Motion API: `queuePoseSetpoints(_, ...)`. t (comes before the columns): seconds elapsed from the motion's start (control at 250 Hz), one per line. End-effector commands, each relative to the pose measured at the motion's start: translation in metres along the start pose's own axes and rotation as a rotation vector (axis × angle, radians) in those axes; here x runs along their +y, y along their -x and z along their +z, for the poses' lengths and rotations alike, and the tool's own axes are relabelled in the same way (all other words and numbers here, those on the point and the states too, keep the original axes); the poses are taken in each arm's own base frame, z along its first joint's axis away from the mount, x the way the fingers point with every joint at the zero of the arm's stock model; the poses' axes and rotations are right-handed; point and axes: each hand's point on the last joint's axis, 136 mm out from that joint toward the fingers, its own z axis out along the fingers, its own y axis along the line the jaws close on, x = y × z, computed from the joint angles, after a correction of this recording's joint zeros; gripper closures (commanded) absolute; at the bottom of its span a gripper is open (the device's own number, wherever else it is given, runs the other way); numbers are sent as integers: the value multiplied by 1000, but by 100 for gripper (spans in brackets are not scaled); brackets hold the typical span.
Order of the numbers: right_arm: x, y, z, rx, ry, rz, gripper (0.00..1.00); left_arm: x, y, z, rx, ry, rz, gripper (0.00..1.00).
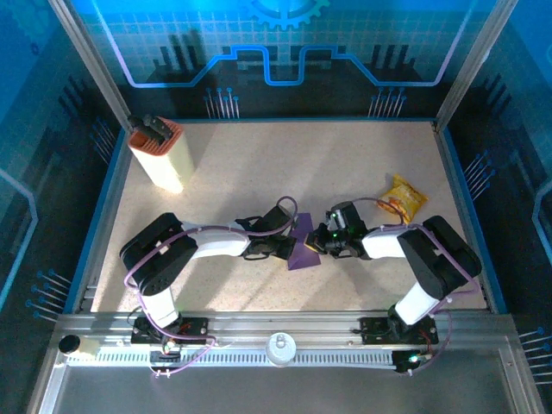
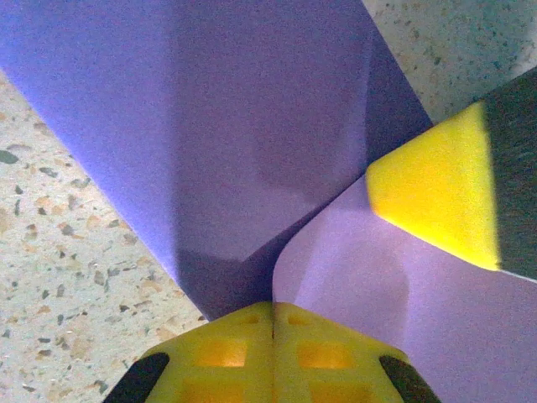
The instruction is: Fold a paper plane with a square sheet of paper (pick it up from the middle)
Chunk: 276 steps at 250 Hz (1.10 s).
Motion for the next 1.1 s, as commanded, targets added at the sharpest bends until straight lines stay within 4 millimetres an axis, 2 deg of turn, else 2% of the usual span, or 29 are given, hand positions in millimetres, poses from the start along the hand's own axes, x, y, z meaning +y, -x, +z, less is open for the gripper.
queuePoseSetpoints(0.0,-27,-2,1,-6,-60,70,100,17,-30,10,114,52,5,93)
queuePoseSetpoints(0.204,-23,15,-14,-40,-67,74,100,18,-32,9,119,58,8,93)
queuePoseSetpoints(0.356,-46,20,-15,-45,-171,82,100,17,-31,10,118,54,8,93)
queuePoseSetpoints(0.483,-49,22,-16,-63,-153,100,100,18,-31,10,123,60,11,93)
queuePoseSetpoints(0.639,-31,34,-34,-117,-152,57,100,19,-33,10,122,61,13,93)
queuePoseSetpoints(0.719,-16,37,-43,-132,-127,20,100,19,-33,10,123,60,11,93)
queuePoseSetpoints(0.803,9,33,-46,-119,-75,-41,99,18,-33,9,119,58,8,93)
queuePoseSetpoints(0.931,36,15,-38,-72,-61,-122,99,18,-32,9,117,55,5,93)
queuePoseSetpoints(1.099,36,-3,-14,-13,-55,-96,99,17,-32,10,117,51,4,93)
